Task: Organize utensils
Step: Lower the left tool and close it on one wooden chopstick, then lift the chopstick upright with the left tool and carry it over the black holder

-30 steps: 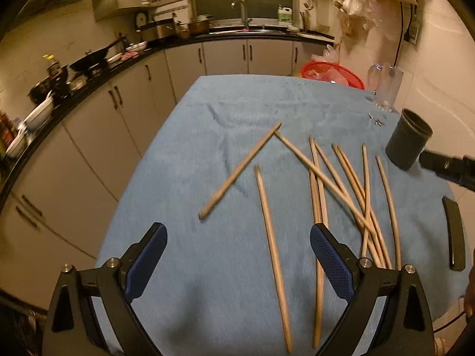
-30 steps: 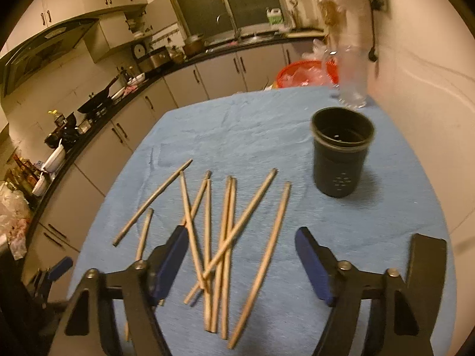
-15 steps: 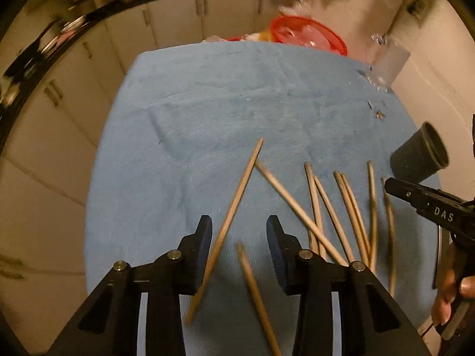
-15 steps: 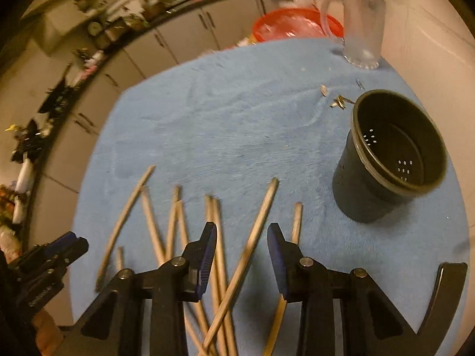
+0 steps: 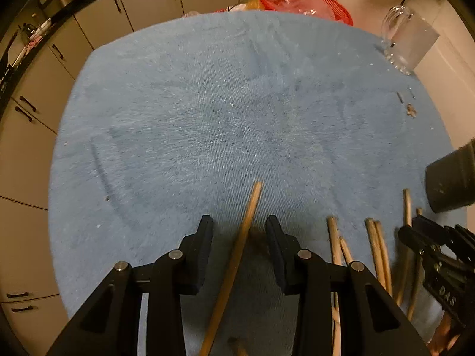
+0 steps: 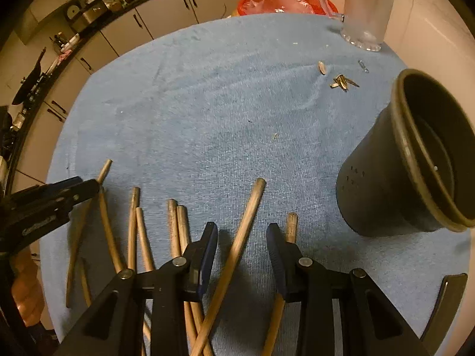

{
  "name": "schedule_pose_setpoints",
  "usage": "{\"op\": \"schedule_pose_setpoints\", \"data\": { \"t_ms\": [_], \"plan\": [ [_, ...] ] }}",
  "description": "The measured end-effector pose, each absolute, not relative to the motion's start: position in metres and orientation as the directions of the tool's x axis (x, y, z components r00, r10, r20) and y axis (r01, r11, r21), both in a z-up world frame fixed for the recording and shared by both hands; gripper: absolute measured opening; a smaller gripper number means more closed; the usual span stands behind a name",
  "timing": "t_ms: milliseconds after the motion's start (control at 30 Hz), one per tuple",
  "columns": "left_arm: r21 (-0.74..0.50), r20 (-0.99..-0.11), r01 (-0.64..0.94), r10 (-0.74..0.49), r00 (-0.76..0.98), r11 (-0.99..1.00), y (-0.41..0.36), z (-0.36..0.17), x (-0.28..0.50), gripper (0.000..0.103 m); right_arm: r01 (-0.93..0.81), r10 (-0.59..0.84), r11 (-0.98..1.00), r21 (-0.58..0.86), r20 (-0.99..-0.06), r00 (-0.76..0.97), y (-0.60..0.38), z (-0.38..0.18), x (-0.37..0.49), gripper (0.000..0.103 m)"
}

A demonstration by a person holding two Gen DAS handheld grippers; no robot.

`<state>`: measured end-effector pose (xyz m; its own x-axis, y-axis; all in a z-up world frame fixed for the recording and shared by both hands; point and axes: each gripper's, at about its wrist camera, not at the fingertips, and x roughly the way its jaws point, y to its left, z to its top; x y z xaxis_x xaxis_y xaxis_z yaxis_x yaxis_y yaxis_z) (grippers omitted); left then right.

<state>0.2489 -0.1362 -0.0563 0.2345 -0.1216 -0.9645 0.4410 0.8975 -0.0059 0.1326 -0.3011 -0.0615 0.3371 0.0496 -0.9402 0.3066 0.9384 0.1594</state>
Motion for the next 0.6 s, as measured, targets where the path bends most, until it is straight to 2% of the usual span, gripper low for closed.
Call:
{"op": "schedule_pose_setpoints", "data": {
  "t_ms": [67,100,133,200,267,367,600],
  "plan": [
    [0.025,-0.961,0.437,-0.100,0.259,0.899,-0.140,-0.057,0.252,0.027,0.304,0.038,0.941,0.148,-0.940,0.339,-0.299,-0.063,0.137,0.035],
    [0.027,-0.960,0.437,-0.098,0.262,0.899,-0.141,-0.058,0.253,0.021,0.300,0.040,0.943,0.148,-0.941,0.337,-0.298,-0.064,0.138,0.034],
    [0.033,-0.961,0.431,-0.091,0.262,0.902,-0.141,-0.058,0.254,0.010,0.297,0.038,0.944,0.145,-0.941,0.337,-0.297,-0.064,0.141,0.034],
    [0.049,-0.963,0.416,-0.068,0.263,0.908,-0.136,-0.058,0.253,0.008,0.284,0.038,0.949,0.140,-0.941,0.336,-0.294,-0.065,0.147,0.026],
    [0.060,-0.963,0.386,-0.047,0.264,0.921,-0.124,-0.058,0.252,0.008,0.255,0.058,0.955,0.149,-0.941,0.334,-0.289,-0.066,0.153,0.011],
    [0.060,-0.965,0.341,-0.032,0.259,0.938,-0.106,-0.058,0.250,0.007,0.241,0.090,0.954,0.178,-0.938,0.335,-0.289,-0.068,0.159,0.008],
    [0.080,-0.965,0.342,-0.014,0.263,0.936,-0.096,-0.058,0.249,0.010,0.243,0.084,0.957,0.159,-0.953,0.292,-0.292,-0.071,0.175,0.010]
  ]
}}
